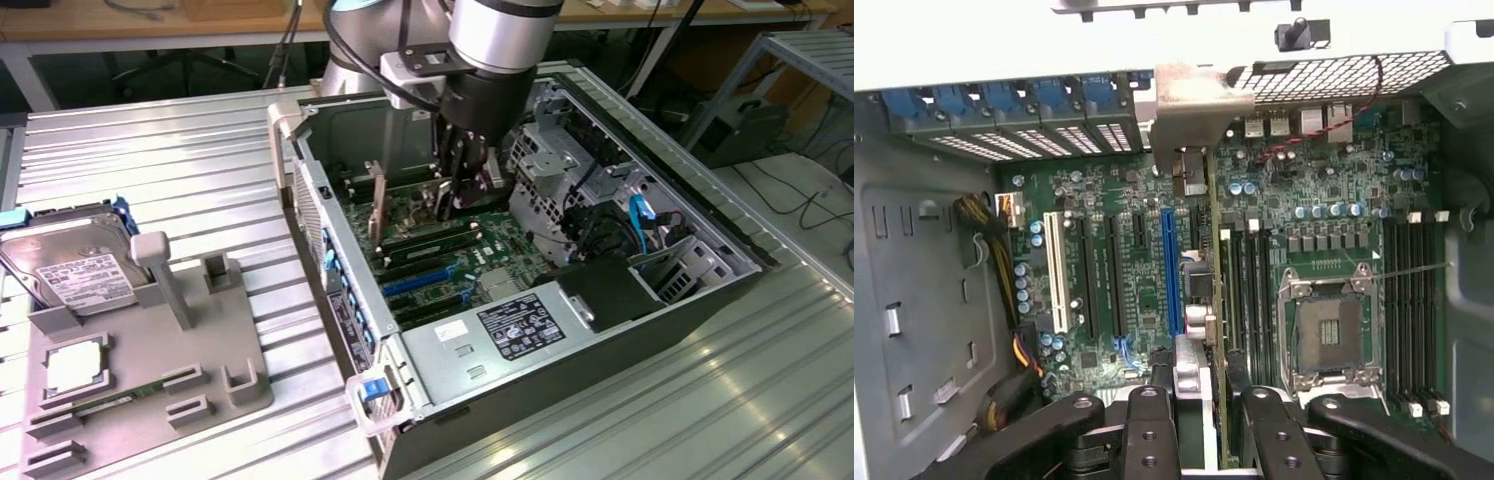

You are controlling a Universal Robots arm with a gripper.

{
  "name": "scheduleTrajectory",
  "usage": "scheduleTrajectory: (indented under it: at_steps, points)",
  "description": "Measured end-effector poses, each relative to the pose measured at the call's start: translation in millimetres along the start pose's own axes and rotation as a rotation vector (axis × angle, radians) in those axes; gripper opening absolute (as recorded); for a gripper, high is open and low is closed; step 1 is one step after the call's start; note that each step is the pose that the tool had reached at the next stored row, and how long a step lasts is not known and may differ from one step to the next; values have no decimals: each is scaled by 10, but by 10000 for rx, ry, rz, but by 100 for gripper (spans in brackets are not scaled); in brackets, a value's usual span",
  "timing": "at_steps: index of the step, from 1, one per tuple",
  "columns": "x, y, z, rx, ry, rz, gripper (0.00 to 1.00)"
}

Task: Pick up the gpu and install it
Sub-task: 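Insert the gpu into the slot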

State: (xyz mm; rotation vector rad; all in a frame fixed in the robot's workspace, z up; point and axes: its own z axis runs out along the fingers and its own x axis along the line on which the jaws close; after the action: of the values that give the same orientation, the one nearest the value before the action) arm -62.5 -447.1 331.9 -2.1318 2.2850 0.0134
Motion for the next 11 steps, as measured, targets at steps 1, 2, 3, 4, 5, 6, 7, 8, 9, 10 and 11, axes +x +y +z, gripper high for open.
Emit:
scheduleTrajectory:
  at_steps: [1, 2, 3, 4, 5, 6, 7, 8, 9, 10, 11]
  points:
    - [0, 0, 11, 0, -1, 0, 30]
    - [2, 1, 22, 0, 0, -1, 30]
    - [3, 1, 30, 0, 0, 0, 30]
    - [5, 2, 40, 0, 0, 1, 30]
    - [6, 7, 59, 0, 0, 2, 30]
    - [6, 14, 70, 0, 0, 2, 30]
    - [7, 24, 83, 0, 1, 1, 30]
    - [8, 35, 97, 0, 1, 1, 30]
    - [9, 42, 108, 0, 1, 1, 30]
    - [10, 50, 120, 0, 0, 1, 30]
    - [11, 54, 129, 0, 0, 1, 30]
